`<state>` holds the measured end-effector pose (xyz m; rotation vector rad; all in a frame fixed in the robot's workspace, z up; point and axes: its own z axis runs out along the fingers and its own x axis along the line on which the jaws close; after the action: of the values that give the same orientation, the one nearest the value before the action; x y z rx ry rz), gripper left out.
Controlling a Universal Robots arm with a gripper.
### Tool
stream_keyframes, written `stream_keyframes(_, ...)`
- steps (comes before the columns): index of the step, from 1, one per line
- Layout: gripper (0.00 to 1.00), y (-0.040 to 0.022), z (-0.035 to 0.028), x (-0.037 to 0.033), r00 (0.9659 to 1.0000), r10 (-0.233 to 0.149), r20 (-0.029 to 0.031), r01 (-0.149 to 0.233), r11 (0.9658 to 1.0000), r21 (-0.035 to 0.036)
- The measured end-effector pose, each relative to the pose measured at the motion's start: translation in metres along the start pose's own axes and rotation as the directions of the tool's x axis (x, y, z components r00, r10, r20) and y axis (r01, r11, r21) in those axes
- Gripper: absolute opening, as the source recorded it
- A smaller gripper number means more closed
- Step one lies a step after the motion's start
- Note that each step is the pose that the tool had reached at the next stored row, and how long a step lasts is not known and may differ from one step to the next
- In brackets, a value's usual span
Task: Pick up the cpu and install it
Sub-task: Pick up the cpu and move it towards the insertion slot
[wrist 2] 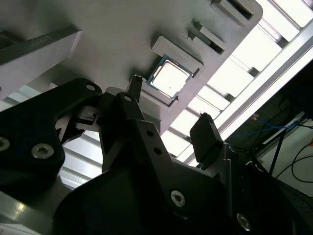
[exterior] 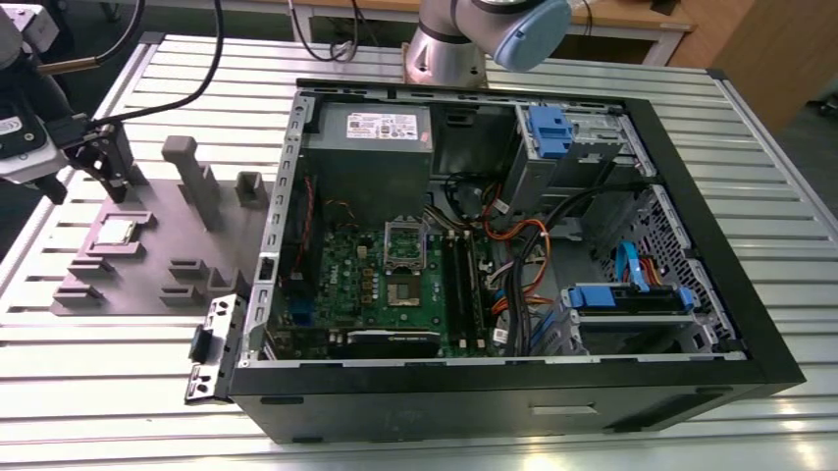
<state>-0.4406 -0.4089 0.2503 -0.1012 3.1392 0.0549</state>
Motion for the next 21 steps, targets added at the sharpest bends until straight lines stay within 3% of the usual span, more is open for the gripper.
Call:
stream_keyframes(14, 0.66, 0.0000, 0.0010, 0.0000, 1.0000, 0.000, 0.0004, 0.000, 1.0000, -0.0002)
stream_keyframes(21, 0.66, -0.0008, 0.0125, 0.0003, 1.0000, 0.001, 0.0002, -0.001, 1.0000, 0.0000)
